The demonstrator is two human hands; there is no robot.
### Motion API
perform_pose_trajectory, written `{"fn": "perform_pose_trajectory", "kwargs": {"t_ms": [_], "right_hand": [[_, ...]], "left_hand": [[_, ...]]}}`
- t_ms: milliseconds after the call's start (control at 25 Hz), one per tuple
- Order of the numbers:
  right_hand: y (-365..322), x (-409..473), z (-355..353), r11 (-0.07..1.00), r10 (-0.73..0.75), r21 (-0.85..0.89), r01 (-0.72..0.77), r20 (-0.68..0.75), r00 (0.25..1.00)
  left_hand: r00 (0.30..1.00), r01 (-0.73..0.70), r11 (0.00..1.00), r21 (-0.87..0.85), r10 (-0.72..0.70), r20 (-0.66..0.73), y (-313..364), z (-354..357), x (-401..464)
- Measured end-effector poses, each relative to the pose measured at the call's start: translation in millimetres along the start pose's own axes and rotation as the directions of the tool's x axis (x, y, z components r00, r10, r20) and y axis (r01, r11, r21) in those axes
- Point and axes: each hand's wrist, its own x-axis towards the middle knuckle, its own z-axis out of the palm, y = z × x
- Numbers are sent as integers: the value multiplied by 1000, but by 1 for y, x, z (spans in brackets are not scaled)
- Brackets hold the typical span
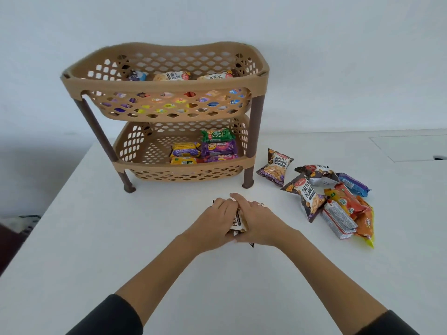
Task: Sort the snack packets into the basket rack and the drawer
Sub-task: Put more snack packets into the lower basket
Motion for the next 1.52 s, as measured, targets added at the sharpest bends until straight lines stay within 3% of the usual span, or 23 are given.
{"fn": "perform_pose_trajectory", "kwargs": {"t_ms": [120,240,360,520,720,840,1080,1200,1280,1400,1520], "right_hand": [[-30,16,-2,990,-26,136,38,-89,996],[-57,34,-12,984,-47,156,90,-262,964],[-85,64,-23,978,-30,175,117,-434,900],[-130,122,-34,999,-19,-33,2,-520,854],[-178,207,-39,989,19,-129,-75,-392,920],[-184,260,-41,980,161,-74,-183,-237,958],[-198,301,-25,935,352,56,-351,-26,936],[-192,308,-42,960,232,-135,-246,-114,966],[-186,309,-55,984,87,-154,-85,6,996],[-185,305,-57,977,-3,-199,72,330,944],[-179,314,-36,988,21,-151,20,265,964]], "left_hand": [[987,77,991,-111,-91,-133,-24,-26,-27],[923,285,927,-244,-334,-191,-54,-43,-64],[808,552,795,-251,-585,-75,-96,-37,-103],[763,646,763,-39,-643,67,-146,-10,-144],[766,640,767,28,-641,46,-157,10,-160],[770,637,770,4,-637,33,-159,11,-161],[770,638,770,-15,-636,58,-162,11,-161],[769,638,770,-17,-636,65,-162,11,-161],[768,638,770,-12,-635,77,-162,11,-161],[770,636,772,-7,-634,75,-163,11,-160],[772,634,774,-3,-632,69,-163,13,-161]]}}
